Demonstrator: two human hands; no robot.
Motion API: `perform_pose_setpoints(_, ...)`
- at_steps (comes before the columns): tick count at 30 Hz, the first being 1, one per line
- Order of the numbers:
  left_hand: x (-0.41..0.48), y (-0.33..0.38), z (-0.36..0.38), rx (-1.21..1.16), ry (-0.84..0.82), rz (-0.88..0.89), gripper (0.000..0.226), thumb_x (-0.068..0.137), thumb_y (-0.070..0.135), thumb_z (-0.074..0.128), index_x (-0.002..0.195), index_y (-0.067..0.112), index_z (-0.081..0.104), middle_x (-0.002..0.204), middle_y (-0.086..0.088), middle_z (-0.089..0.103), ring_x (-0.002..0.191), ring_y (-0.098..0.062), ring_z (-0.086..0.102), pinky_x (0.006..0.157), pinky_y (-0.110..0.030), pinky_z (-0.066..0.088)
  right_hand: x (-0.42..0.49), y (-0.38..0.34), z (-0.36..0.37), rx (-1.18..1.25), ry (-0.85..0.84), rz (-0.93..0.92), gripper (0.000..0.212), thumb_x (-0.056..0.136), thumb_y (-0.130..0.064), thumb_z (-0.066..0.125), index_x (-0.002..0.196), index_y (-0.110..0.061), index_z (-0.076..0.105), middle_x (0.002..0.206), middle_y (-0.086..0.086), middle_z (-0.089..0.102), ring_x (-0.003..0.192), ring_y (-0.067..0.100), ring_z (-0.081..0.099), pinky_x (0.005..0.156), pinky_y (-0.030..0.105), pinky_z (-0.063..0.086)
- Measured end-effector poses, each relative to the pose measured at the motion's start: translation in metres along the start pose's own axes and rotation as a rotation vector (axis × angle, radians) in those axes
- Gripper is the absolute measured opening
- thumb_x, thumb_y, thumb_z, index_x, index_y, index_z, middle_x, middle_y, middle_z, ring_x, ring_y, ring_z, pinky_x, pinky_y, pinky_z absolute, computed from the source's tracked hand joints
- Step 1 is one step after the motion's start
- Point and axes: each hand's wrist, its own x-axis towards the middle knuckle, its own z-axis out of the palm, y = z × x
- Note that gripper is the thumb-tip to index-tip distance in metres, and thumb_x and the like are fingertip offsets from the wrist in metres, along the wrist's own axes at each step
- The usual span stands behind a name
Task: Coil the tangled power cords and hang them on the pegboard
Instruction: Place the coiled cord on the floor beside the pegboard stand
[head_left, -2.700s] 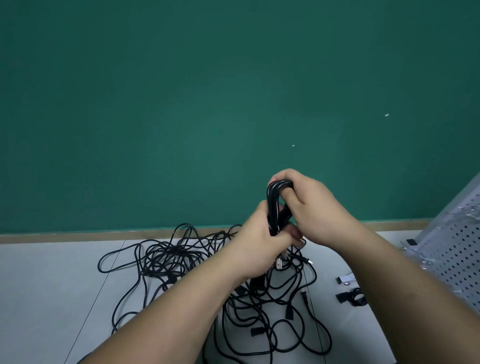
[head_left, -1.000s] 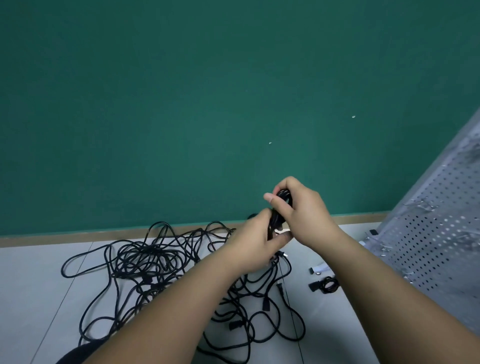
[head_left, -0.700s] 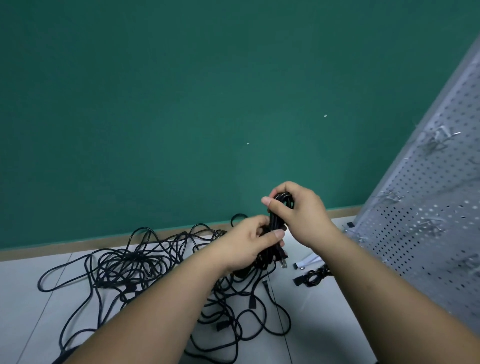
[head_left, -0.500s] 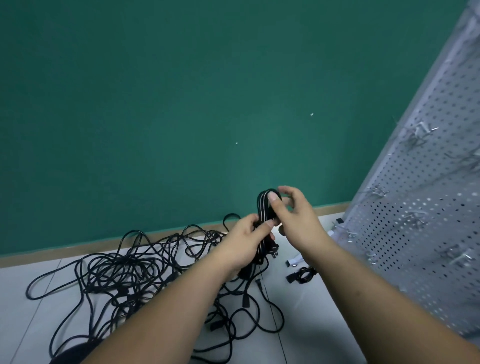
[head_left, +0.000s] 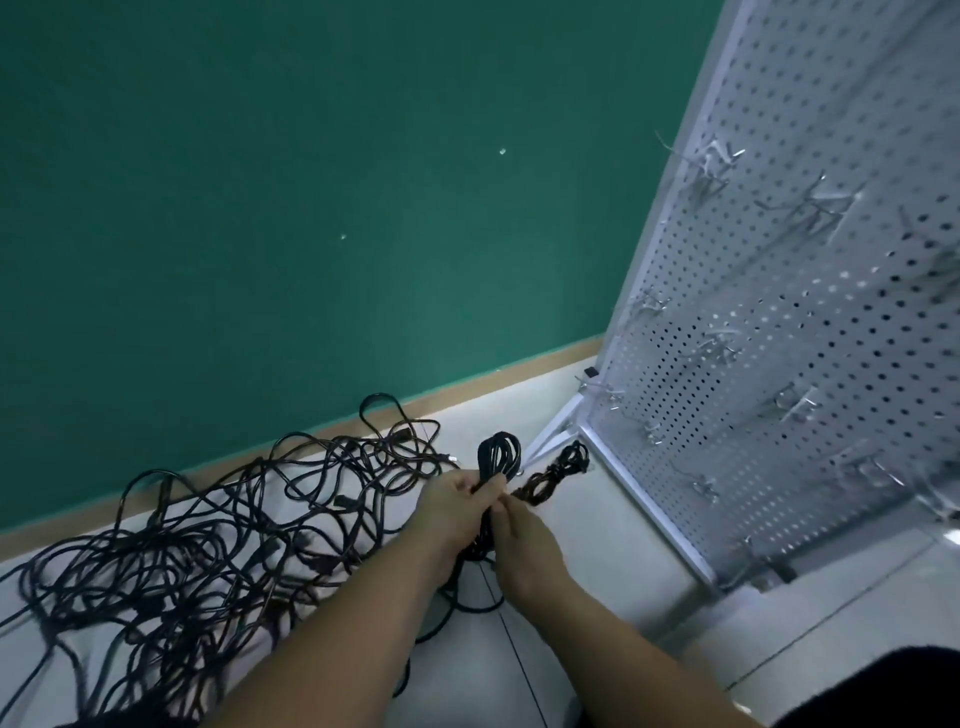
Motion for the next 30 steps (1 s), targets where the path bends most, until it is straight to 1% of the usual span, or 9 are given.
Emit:
perform_pose_setpoints(3,0.006,-0.027,0.015,-0.014,0.010,-0.068,0.023,0.093,0.035,0.082,0.109,0.020,0.075,0.102,0.000,0.078,0.090,-0.013,0.075,0.067,-0.024,0.058,0.003,0.030,0.004,0.157,0.036,0.142,0.028,0.112,-0.034,0.040,0.117,-0.033,0.068,0.108,-0.006,0.076,0.099,0.015,0.073,0.093,0.048,0.061)
perform_pose_setpoints(5,0.013,-0.038,0.025,0.063,-0.047,-0.093,0.032,0.098,0.042,0.074,0.120,0.019,0.074,0.111,0.001,0.078,0.096,-0.013,0.074,0.072,-0.025,0.058,0.011,0.046,0.002,0.191,0.084,0.223,0.025,0.110,-0.028,0.046,0.105,-0.033,0.070,0.100,-0.003,0.078,0.095,0.019,0.075,0.092,0.050,0.062)
perform_pose_setpoints(8,0.025,-0.046,0.038,0.174,-0.134,-0.100,0.038,0.104,0.052,0.059,0.131,0.026,0.065,0.120,0.005,0.070,0.100,-0.003,0.065,0.073,-0.021,0.051,0.028,0.072,-0.004,0.237,0.131,0.326,0.027,0.108,-0.028,0.050,0.100,-0.023,0.075,0.094,0.004,0.079,0.091,0.026,0.076,0.088,0.054,0.062)
perform_pose_setpoints(11,0.042,-0.056,0.044,0.272,-0.139,-0.080,0.048,0.102,0.063,0.054,0.135,0.029,0.061,0.121,0.011,0.066,0.105,-0.004,0.063,0.087,-0.029,0.052,0.051,0.097,-0.011,0.287,0.204,0.418,0.027,0.107,-0.026,0.053,0.095,-0.018,0.075,0.091,0.012,0.078,0.090,0.037,0.075,0.085,0.061,0.061)
perform_pose_setpoints(15,0.071,-0.076,0.038,0.469,-0.129,-0.038,0.050,0.104,0.055,0.054,0.142,0.023,0.058,0.135,0.006,0.063,0.102,-0.004,0.058,0.086,-0.026,0.048,0.091,0.127,-0.027,0.311,0.291,0.539,0.024,0.107,-0.027,0.056,0.096,-0.019,0.076,0.091,0.010,0.078,0.091,0.034,0.075,0.087,0.059,0.062)
perform_pose_setpoints(19,0.094,-0.100,0.024,0.530,-0.123,-0.075,0.045,0.105,0.053,0.057,0.140,0.025,0.060,0.134,0.006,0.064,0.116,-0.013,0.060,0.105,-0.037,0.051,0.135,0.156,-0.041,0.296,0.376,0.615,0.031,0.108,-0.031,0.055,0.087,-0.014,0.072,0.087,0.010,0.074,0.089,0.036,0.072,0.092,0.054,0.061)
perform_pose_setpoints(22,0.103,-0.116,0.015,0.538,-0.116,-0.099,0.037,0.105,0.049,0.058,0.135,0.027,0.062,0.131,0.007,0.065,0.114,-0.011,0.061,0.102,-0.032,0.050,0.158,0.159,-0.048,0.278,0.393,0.674,0.033,0.111,-0.030,0.051,0.098,-0.008,0.070,0.084,0.005,0.067,0.083,0.029,0.064,0.084,0.038,0.054)
perform_pose_setpoints(26,0.109,-0.129,0.010,0.560,-0.120,-0.107,0.032,0.106,0.044,0.059,0.133,0.027,0.062,0.126,0.009,0.066,0.113,-0.010,0.062,0.104,-0.034,0.051,0.184,0.170,-0.040,0.311,0.413,0.729,0.032,0.111,-0.031,0.051,0.109,-0.005,0.071,0.084,0.003,0.064,0.090,0.030,0.063,0.082,0.034,0.048)
perform_pose_setpoints(30,0.116,-0.134,0.005,0.582,-0.107,-0.109,0.030,0.106,0.042,0.058,0.133,0.027,0.062,0.120,0.013,0.065,0.112,-0.009,0.063,0.103,-0.033,0.051,0.199,0.168,-0.031,0.228,0.378,0.762,0.029,0.111,-0.037,0.051,0.105,-0.013,0.067,0.083,0.002,0.062,0.093,0.031,0.061,0.087,0.035,0.050)
